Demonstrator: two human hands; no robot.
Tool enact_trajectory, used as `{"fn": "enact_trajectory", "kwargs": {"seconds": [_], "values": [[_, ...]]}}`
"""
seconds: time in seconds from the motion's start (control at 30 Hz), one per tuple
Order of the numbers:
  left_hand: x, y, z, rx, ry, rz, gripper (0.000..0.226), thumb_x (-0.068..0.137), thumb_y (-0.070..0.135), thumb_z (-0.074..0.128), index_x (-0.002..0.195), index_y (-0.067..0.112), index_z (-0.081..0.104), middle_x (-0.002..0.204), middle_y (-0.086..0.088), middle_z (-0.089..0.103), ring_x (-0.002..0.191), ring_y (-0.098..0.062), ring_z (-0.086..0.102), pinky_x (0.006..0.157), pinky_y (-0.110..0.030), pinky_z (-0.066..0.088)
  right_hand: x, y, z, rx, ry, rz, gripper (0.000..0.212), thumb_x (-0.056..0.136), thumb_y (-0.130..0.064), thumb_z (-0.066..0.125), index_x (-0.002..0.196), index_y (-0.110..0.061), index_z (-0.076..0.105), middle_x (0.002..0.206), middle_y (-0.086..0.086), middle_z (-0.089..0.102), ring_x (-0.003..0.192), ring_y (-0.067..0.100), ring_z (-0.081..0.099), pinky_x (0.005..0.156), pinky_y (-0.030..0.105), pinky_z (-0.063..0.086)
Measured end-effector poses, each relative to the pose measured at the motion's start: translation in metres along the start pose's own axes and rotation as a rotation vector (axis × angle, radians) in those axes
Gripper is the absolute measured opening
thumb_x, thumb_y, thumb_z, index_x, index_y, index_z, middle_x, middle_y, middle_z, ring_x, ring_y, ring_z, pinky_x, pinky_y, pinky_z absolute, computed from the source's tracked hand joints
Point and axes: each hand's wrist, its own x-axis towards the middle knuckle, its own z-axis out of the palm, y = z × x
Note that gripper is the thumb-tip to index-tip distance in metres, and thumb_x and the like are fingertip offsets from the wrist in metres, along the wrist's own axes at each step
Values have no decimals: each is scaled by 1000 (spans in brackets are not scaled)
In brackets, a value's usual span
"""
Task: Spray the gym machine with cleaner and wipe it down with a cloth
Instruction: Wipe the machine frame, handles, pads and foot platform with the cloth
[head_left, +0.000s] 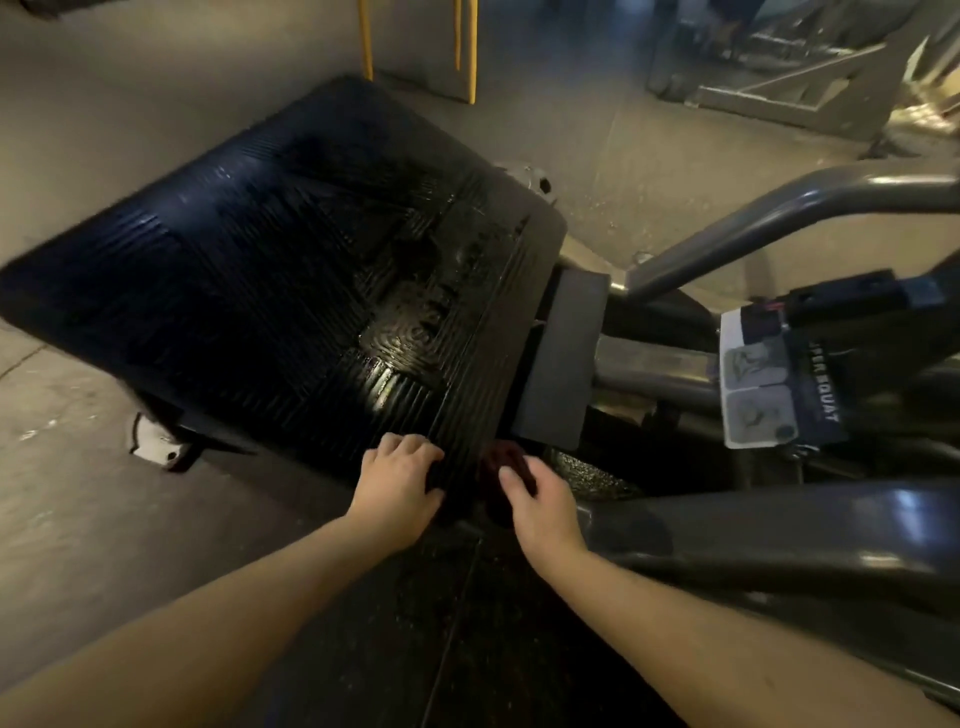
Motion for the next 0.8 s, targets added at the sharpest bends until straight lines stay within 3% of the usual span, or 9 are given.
{"fn": "enact_trajectory", "kwargs": {"seconds": [0.1,0.23,0.43,0.53,0.63,0.73,0.8], "values": [[13,3,17,74,50,28,59,95,45,66,149,31,47,154,8,40,144,-23,27,116,-44,26,25,17,-1,-84,42,-98,23,102,-27,62,123,-23,70,107,-13,71,102,5,64,91,21,50],[12,7,33,191,16,85,66,94,53,64,151,30,42,160,3,32,147,-25,23,119,-45,22,36,37,-5,-166,102,-105,29,100,-30,64,128,-23,69,115,-5,74,109,15,66,99,34,52],[10,3,43,288,-10,145,66,94,51,63,150,26,40,162,-2,25,147,-28,24,120,-46,22,26,48,-16,-391,67,-109,35,103,-33,59,137,-23,63,126,-4,67,119,19,61,100,34,50],[13,0,43,308,1,165,67,92,54,64,149,28,40,159,-1,27,145,-27,25,119,-45,22,26,54,-9,-429,-72,-157,31,104,-29,58,134,-29,63,143,-8,57,131,16,54,109,32,44],[17,-2,40,317,-5,177,71,89,58,66,149,30,40,156,0,28,143,-26,26,119,-45,23,32,60,7,-423,-185,-193,33,104,-25,57,136,-31,61,164,-9,35,150,15,34,123,34,27],[19,-3,39,309,-8,178,71,87,59,68,146,32,42,152,1,30,141,-25,28,118,-45,24,36,74,15,-539,-201,-188,34,105,-27,55,139,-31,57,170,-4,22,157,22,20,128,41,18],[20,-3,40,304,-3,181,70,86,59,69,146,32,42,151,2,30,140,-24,28,118,-45,25,36,90,6,-588,-176,-169,32,105,-28,55,137,-29,57,169,-4,22,156,22,22,127,39,20]]}}
